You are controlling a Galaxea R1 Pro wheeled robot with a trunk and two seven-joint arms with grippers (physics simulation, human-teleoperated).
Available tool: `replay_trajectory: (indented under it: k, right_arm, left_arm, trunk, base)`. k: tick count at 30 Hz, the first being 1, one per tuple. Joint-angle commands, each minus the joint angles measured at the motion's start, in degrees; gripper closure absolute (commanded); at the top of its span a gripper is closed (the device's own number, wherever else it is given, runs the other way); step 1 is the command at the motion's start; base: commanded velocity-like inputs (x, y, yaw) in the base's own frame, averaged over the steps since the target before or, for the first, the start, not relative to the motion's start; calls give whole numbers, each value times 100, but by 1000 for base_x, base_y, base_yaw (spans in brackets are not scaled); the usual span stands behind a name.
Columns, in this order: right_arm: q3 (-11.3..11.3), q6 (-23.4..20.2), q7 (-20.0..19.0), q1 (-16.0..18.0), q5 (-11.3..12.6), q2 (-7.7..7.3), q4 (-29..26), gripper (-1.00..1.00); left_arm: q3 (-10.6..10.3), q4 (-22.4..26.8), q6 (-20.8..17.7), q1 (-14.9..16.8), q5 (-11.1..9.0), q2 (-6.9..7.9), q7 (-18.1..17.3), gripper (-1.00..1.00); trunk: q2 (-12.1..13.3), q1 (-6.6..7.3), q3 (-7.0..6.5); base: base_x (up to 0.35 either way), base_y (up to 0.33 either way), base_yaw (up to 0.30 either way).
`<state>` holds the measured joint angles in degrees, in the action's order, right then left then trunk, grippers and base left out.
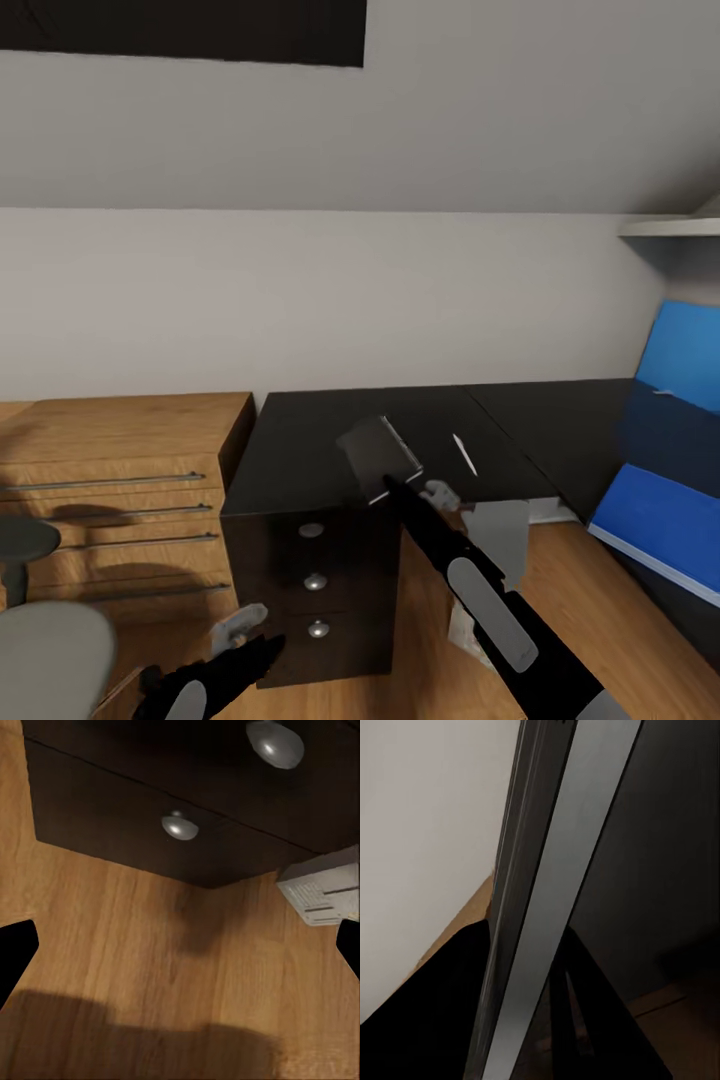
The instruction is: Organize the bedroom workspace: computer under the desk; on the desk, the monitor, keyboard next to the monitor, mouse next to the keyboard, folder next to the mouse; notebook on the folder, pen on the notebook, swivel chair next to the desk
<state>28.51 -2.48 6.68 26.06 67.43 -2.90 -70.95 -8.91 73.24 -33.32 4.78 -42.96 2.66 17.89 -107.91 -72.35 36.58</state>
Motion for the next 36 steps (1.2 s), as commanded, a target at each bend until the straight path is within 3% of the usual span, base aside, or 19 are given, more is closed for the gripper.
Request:
replay_trajectory:
  k: [1, 7, 9, 14, 20, 21, 36]
  right_arm:
    - [14, -7, 43, 5, 47, -39, -47, 100]
    - [14, -7, 43, -1, 56, -111, -159, 100]
    - [14, -7, 48, -3, 58, -144, -206, 100]
    - [12, -1, 58, -4, 59, -197, -254, 100]
    - [-61, 1, 60, -4, 60, -266, -272, 100]
    - [-120, 1, 59, -4, 61, -343, -286, 100]
    - [-186, 133, 52, -4, 76, -429, -338, 100]
  left_arm:
    - [-178, -150, 0, 5, -43, 6, 57, -100]
    - [-728, -666, 247, 5, -7, 7, 56, -100]
    - [-940, -952, 640, 5, 79, 6, 48, -100]
    - [-1194, -1278, 1437, 5, 420, -4, 41, -100]
    - [-1278, -1380, 1731, 5, 698, -9, 40, -100]
    - [-1289, -1397, 1779, 5, 747, -10, 39, -100]
    - [-1308, -1529, 1829, 5, 793, -15, 39, -100]
  trunk:
    - [38, 23, -13]
    - [279, 155, -120]
    - [359, 199, -156]
    - [559, 309, -246]
    - [800, 441, -354]
    - [840, 463, -372]
    - [1442, 792, -641]
  base:
    - [0, 0, -251]
    - [0, 0, -262]
    - [0, 0, -268]
    - [0, 0, -269]
    - [0, 0, -270]
    - [0, 0, -273]
    - [0, 0, -276]
